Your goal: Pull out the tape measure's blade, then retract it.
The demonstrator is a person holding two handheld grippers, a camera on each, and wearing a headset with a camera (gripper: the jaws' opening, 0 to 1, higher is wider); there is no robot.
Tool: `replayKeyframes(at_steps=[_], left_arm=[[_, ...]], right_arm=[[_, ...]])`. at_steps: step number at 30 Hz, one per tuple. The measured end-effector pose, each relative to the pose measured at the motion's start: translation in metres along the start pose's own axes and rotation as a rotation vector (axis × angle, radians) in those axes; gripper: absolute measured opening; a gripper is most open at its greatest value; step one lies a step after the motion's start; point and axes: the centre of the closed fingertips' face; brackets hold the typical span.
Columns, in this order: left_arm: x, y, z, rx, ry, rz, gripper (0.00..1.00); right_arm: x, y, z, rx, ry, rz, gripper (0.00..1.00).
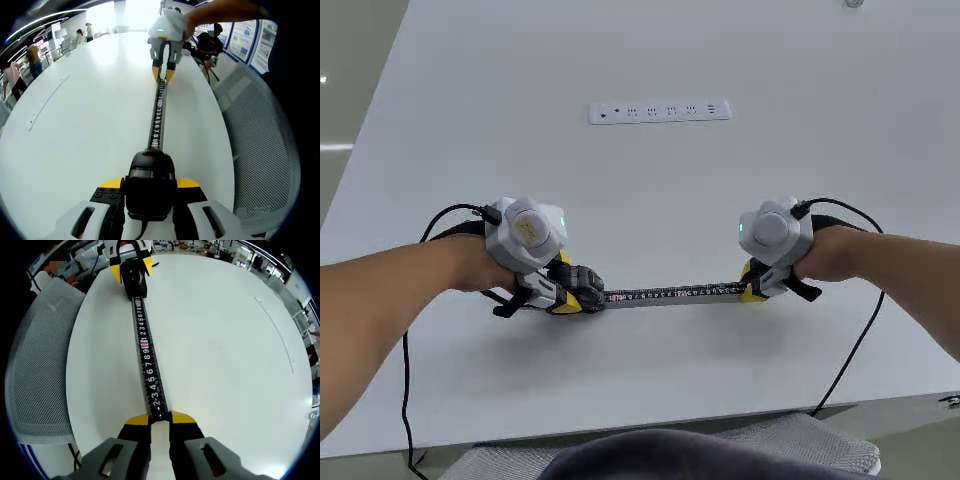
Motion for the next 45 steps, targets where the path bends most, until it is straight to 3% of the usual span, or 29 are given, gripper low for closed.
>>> replayKeyframes(at_steps=[45], left_arm=[[-0.0004,0.0,0.0001,0.002,0.005,0.003,0.33]], right_arm=[[0.0055,-0.0034,-0.0053,0.012,-0.002,0.039,0.14]])
Point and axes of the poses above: the centre of the closed fingertips' face, and the gripper's own axes: z roughly forward along the fingers, x roughly to its left, y roughly out of its top, and after that the axes turned 5 degrees about y, right-handed
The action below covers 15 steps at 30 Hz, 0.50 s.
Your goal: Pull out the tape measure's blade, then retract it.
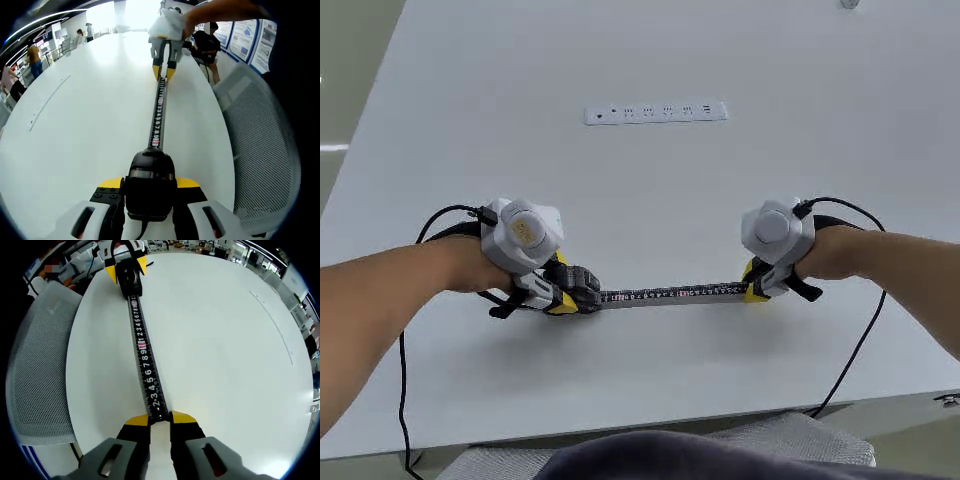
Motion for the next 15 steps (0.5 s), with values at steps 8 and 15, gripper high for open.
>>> replayKeyframes(at_steps=[8,15], left_arm=[[0.0007,0.0001,0.0003,-0.001,0.006,-0.003,0.34],[0.0006,0.0001,0.0005,-0.001,0.004,0.0,0.34]], right_arm=[[-0.0004,-0.0005,-0.0011,-0.015,-0.006,0.024,0.15],[-0.0025,0.0009,0.0005,-0.032,-0.014,0.067,0.16]])
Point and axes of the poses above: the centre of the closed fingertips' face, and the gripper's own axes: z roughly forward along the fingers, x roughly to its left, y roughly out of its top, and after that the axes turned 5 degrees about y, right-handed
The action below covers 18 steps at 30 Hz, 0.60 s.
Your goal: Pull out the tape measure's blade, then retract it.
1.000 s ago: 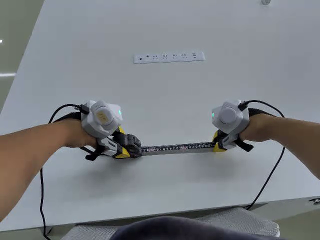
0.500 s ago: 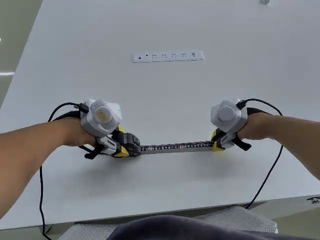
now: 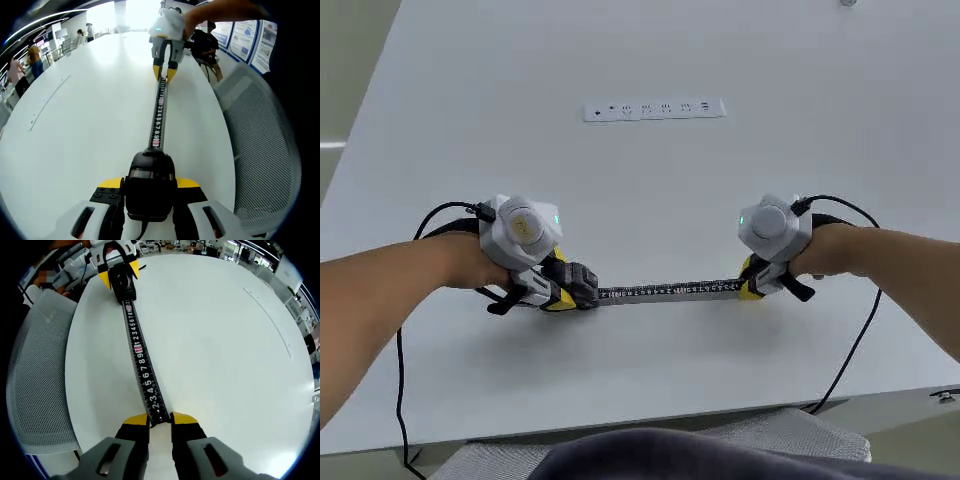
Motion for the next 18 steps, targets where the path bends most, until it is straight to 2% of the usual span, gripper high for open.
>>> replayKeyframes(at_steps=[3,7,11,12,13,14,16,18], left_arm=[[0.0,0.0,0.001,0.004,0.007,0.027,0.34],[-0.001,0.001,0.0,0.004,0.005,0.028,0.34],[-0.001,0.001,-0.001,-0.002,0.006,0.026,0.35],[-0.001,0.001,-0.001,-0.001,0.008,0.026,0.35],[0.0,0.001,-0.001,0.003,0.012,0.022,0.35],[0.0,0.0,-0.001,0.006,0.018,0.02,0.36],[0.004,0.001,-0.004,0.002,0.043,0.01,0.38],[0.01,0.003,-0.009,-0.027,0.075,-0.05,0.44]], right_arm=[[0.001,0.0,0.0,0.02,-0.007,-0.017,0.16],[-0.002,-0.002,0.001,0.022,-0.013,-0.006,0.17],[-0.001,-0.001,0.002,0.04,-0.036,-0.054,0.18],[0.002,0.0,0.002,0.052,-0.048,-0.077,0.19],[-0.001,-0.001,0.001,0.078,-0.067,-0.128,0.2],[-0.005,-0.003,-0.001,0.095,-0.08,-0.141,0.22],[-0.004,-0.001,-0.002,0.081,-0.083,-0.132,0.26],[-0.005,0.001,-0.007,0.044,-0.1,-0.092,0.27]])
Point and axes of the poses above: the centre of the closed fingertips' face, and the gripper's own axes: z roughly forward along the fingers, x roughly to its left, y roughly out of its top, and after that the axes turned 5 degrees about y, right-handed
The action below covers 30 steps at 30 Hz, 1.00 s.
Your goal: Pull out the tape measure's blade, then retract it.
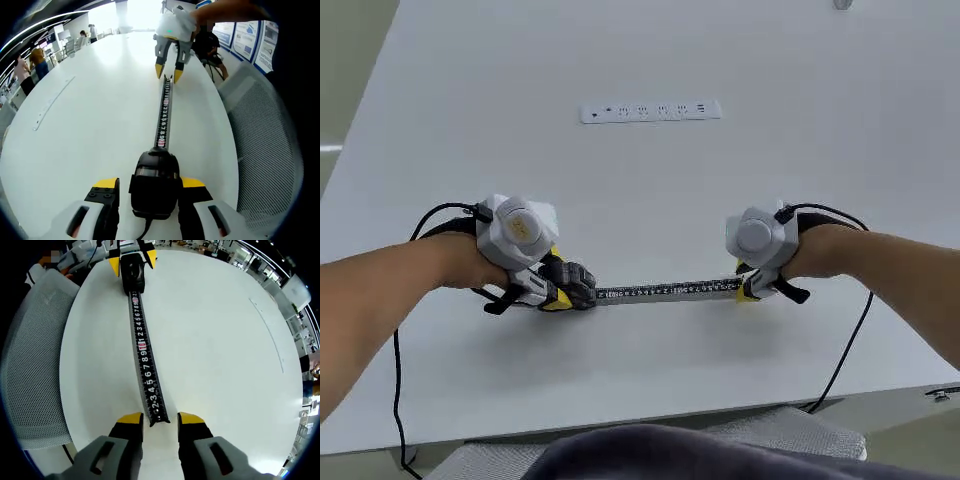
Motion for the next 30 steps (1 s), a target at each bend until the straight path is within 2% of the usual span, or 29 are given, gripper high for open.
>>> replayKeyframes(at_steps=[2,3,4,7,10,12,15,17,21,27,30], left_arm=[[0.004,-0.001,-0.006,-0.017,0.018,-0.022,0.49],[0.007,-0.005,-0.011,-0.025,0.031,-0.045,0.51],[0.008,-0.008,-0.014,-0.032,0.033,-0.054,0.52],[0.009,-0.023,-0.025,-0.015,0.051,-0.08,0.55],[0.008,-0.039,-0.037,-0.013,0.072,-0.141,0.6],[0.008,-0.042,-0.043,-0.036,0.09,-0.179,0.63],[0.006,-0.044,-0.053,-0.094,0.117,-0.272,0.67],[0.007,-0.046,-0.056,-0.117,0.143,-0.306,0.69],[0.002,-0.046,-0.069,-0.198,0.169,-0.365,0.73],[-0.003,-0.064,-0.081,-0.223,0.21,-0.421,0.78],[0.002,-0.07,-0.09,-0.262,0.258,-0.499,0.79]], right_arm=[[-0.002,-0.002,-0.004,-0.029,-0.019,0.067,0.28],[-0.004,0.001,-0.008,-0.072,-0.045,0.112,0.29],[-0.002,0.001,-0.012,-0.086,-0.052,0.114,0.3],[0.004,-0.005,-0.019,-0.124,-0.06,0.155,0.3],[0.009,-0.014,-0.024,-0.146,-0.078,0.184,0.32],[0.011,-0.018,-0.025,-0.162,-0.084,0.207,0.32],[0.016,-0.024,-0.029,-0.194,-0.09,0.256,0.35],[0.02,-0.025,-0.033,-0.21,-0.096,0.273,0.37],[0.024,-0.024,-0.041,-0.277,-0.119,0.328,0.43],[0.038,-0.035,-0.047,-0.326,-0.142,0.385,0.49],[0.044,-0.04,-0.051,-0.352,-0.167,0.402,0.5]])
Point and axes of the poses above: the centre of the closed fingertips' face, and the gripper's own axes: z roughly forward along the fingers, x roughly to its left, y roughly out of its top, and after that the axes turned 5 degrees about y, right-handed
